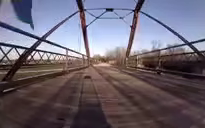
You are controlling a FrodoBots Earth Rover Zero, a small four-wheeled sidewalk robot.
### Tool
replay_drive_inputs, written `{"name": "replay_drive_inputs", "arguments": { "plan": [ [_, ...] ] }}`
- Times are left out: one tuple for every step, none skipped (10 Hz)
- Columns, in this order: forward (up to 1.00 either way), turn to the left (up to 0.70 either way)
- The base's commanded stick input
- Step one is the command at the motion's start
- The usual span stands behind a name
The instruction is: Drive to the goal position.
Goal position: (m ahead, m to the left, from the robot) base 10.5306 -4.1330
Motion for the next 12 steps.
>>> {"name": "replay_drive_inputs", "arguments": {
  "plan": [
    [0.7, 0.0],
    [0.7, 0.0],
    [0.7, 0.0],
    [0.7, 0.0],
    [0.7, 0.0],
    [0.7, 0.0],
    [0.7, 0.0],
    [0.7, 0.0],
    [0.7, 0.0],
    [0.7, 0.0],
    [0.7, 0.0],
    [0.7, 0.0]
  ]
}}
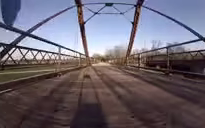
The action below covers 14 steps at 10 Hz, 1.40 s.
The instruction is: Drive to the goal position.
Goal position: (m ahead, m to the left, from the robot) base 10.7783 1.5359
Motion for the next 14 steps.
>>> {"name": "replay_drive_inputs", "arguments": {
  "plan": [
    [0.7, 0.0],
    [0.7, 0.0],
    [0.7, 0.0],
    [0.7, 0.0],
    [0.7, 0.0],
    [0.7, 0.0],
    [0.7, 0.0],
    [0.7, 0.0],
    [0.7, 0.0],
    [0.7, 0.0],
    [0.7, 0.0],
    [0.7, 0.0],
    [0.7, 0.0],
    [0.7, 0.0]
  ]
}}
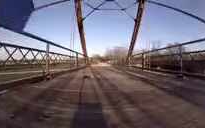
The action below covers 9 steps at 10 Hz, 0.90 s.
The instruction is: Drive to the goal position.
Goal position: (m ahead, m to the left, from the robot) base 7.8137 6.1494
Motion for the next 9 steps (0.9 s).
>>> {"name": "replay_drive_inputs", "arguments": {
  "plan": [
    [0.7, 0.0],
    [0.7, 0.0],
    [0.7, 0.0],
    [0.7, 0.0],
    [0.7, 0.0],
    [0.7, 0.0],
    [0.7, 0.0],
    [0.7, 0.0],
    [0.7, 0.0]
  ]
}}
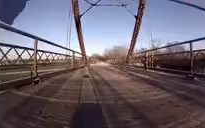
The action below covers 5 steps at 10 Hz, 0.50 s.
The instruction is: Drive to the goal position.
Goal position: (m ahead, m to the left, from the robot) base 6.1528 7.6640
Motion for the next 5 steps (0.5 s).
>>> {"name": "replay_drive_inputs", "arguments": {
  "plan": [
    [0.7, 0.0],
    [0.7, 0.0],
    [0.7, 0.0],
    [0.7, 0.0],
    [0.7, 0.0]
  ]
}}
